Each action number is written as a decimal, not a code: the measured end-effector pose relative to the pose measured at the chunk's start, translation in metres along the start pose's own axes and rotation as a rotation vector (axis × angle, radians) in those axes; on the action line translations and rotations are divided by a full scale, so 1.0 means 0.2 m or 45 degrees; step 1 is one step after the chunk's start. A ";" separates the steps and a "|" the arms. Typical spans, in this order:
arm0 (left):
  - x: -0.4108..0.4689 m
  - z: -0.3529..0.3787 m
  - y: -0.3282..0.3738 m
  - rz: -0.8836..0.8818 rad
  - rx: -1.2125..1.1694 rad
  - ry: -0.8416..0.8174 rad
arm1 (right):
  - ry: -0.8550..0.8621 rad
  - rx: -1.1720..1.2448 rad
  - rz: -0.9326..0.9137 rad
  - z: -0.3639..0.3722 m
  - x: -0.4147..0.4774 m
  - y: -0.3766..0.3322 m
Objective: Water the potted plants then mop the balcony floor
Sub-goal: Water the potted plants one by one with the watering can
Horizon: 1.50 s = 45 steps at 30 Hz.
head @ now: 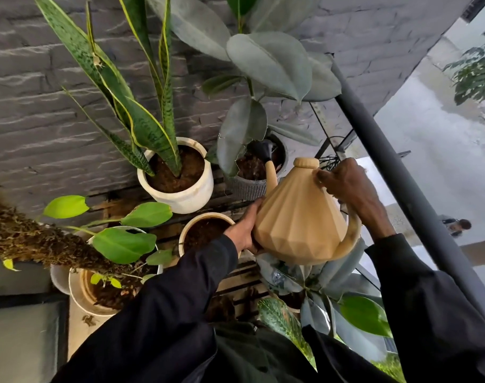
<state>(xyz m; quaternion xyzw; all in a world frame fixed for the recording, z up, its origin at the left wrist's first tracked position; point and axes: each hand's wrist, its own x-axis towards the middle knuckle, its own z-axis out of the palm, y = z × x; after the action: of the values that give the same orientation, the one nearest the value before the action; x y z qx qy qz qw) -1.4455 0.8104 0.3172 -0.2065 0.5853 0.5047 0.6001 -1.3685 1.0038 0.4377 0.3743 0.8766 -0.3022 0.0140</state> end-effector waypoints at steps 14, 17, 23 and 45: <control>0.04 0.02 -0.02 0.024 0.000 0.008 | -0.020 0.023 -0.025 -0.01 0.03 0.05; 0.04 0.03 -0.02 0.027 0.001 0.011 | 0.048 0.043 -0.053 0.01 0.02 0.10; 0.05 0.03 -0.05 0.109 -0.065 -0.020 | 0.164 0.164 -0.137 0.11 -0.03 0.24; 0.11 -0.02 -0.07 0.346 -0.109 -0.080 | 0.420 0.506 -0.201 0.33 -0.25 0.48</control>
<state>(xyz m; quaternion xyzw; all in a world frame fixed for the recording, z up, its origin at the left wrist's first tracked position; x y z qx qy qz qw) -1.4389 0.8092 0.2922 -0.1350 0.5666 0.6119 0.5350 -1.2813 0.9873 0.3474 0.3442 0.8171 -0.4034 -0.2262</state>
